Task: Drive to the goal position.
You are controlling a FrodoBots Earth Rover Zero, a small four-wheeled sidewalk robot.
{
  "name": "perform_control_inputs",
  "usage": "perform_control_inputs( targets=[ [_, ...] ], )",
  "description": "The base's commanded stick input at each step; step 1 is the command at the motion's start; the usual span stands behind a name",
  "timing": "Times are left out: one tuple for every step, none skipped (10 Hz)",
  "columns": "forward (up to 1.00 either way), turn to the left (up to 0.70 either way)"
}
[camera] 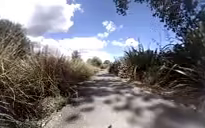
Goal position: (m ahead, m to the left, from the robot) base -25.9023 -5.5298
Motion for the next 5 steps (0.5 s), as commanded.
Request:
perform_control_inputs(
  targets=[
    [0.0,-0.7],
    [0.0,-0.7],
    [0.0,-0.7],
    [0.0,-0.7],
    [0.0,-0.7]
  ],
)
